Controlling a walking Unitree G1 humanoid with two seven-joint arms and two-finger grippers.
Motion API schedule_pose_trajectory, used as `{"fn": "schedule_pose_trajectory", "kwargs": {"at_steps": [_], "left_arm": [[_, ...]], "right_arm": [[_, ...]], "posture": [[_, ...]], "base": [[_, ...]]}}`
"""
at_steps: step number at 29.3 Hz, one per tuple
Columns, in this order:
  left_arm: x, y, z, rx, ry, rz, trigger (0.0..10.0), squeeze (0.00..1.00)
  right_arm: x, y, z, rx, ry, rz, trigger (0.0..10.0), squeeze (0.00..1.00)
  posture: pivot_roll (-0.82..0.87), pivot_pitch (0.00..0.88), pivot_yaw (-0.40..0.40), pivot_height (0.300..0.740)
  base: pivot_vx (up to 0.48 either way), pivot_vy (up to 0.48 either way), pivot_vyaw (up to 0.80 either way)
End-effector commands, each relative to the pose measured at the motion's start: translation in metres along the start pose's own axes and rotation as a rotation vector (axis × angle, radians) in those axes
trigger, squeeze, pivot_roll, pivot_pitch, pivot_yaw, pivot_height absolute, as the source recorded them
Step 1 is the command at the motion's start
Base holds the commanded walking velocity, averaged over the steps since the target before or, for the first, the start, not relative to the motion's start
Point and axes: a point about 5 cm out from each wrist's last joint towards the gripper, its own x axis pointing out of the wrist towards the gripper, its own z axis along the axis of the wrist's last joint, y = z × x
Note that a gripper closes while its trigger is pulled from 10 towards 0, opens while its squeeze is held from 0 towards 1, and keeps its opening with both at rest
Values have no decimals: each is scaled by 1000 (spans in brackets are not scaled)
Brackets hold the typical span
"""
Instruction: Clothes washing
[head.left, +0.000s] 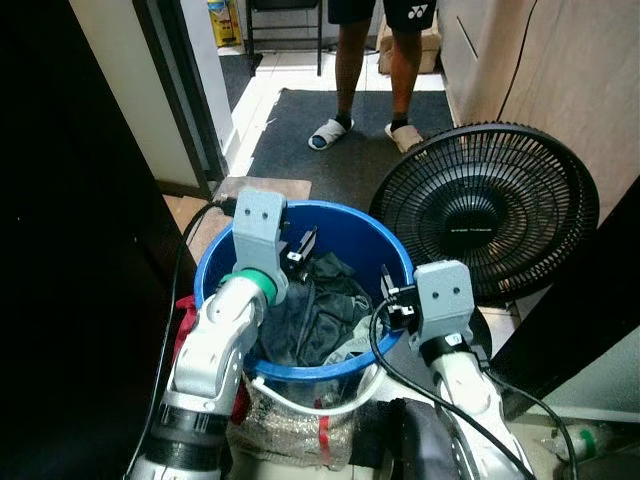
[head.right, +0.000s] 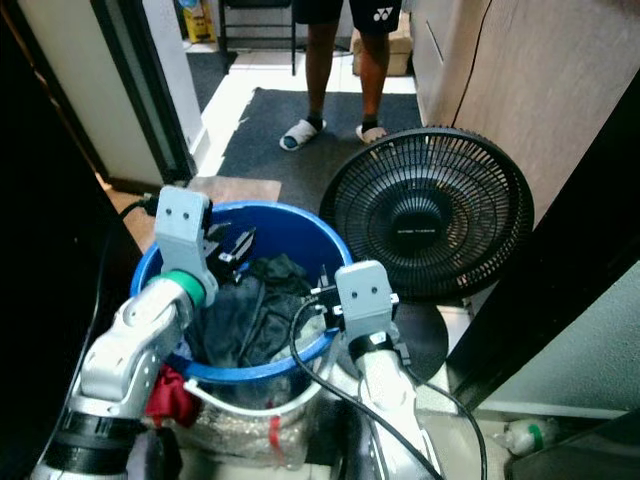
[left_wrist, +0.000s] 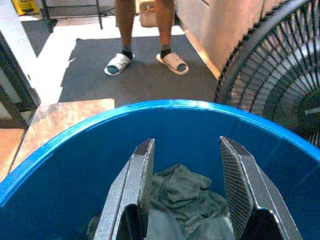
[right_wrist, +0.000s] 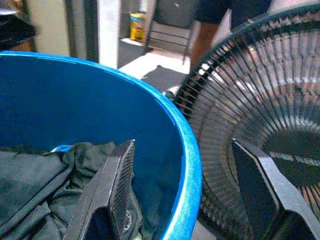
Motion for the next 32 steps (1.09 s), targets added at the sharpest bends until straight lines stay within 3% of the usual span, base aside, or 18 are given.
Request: {"fn": "schedule_pose_trajectory", "kwargs": {"at_steps": [1,9,12,15,17,20,26,32], "left_arm": [[2,-2,-8,-19,48,-3,10000,0],[2,14,-10,0,75,65,10000,0],[-22,42,-16,134,83,48,10000,0],[-27,45,-17,163,86,37,10000,0],[-44,57,-11,168,67,-26,10000,0],[-49,60,-4,149,45,-49,10000,0],[-45,46,19,21,-50,-141,10000,0],[-46,39,28,-24,-83,-199,10000,0]], "right_arm": [[-3,19,-18,3,85,106,10000,0],[7,32,-23,-40,94,212,10000,0],[6,29,-26,-47,101,207,10000,0],[6,28,-26,-45,102,204,10000,0],[0,22,-30,-60,106,205,10000,0],[-2,18,-32,-67,107,205,10000,0],[-1,12,-33,-69,101,182,10000,0],[0,12,-32,-66,90,179,10000,0]], "posture": [[52,96,86,478],[84,128,59,478],[87,129,45,478],[87,129,45,478],[69,113,36,478],[68,109,33,478],[50,90,44,478],[48,88,50,478]], "base": [[0,0,0],[0,0,0],[0,0,0],[0,0,0],[0,0,0],[0,0,0],[0,0,0],[0,0,0]]}}
